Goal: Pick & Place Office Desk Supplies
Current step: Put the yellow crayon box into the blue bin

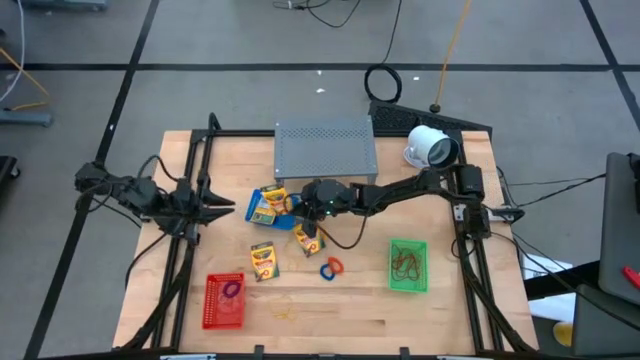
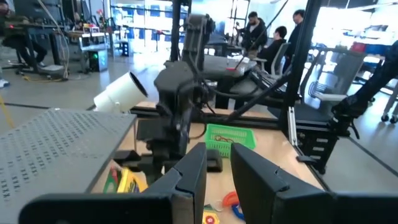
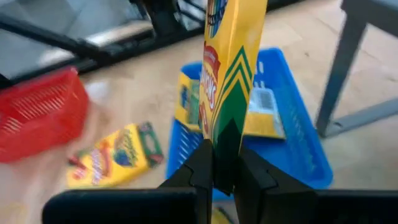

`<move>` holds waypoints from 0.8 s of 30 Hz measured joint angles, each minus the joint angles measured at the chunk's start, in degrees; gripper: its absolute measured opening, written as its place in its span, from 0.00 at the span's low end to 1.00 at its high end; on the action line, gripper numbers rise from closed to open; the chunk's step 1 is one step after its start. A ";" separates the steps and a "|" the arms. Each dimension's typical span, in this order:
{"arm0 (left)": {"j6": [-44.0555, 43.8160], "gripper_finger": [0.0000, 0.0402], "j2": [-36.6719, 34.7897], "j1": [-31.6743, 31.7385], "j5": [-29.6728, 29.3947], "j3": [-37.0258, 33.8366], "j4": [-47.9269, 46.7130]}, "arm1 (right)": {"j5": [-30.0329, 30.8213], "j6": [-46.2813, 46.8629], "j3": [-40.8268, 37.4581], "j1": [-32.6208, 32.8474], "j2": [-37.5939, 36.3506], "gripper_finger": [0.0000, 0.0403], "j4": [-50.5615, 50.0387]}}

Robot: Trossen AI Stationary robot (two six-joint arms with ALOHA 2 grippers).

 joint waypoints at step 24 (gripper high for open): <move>-0.17 0.20 -1.57 0.04 -1.43 0.00 -0.87 | -0.67 -7.54 2.77 -1.61 3.68 0.05 1.65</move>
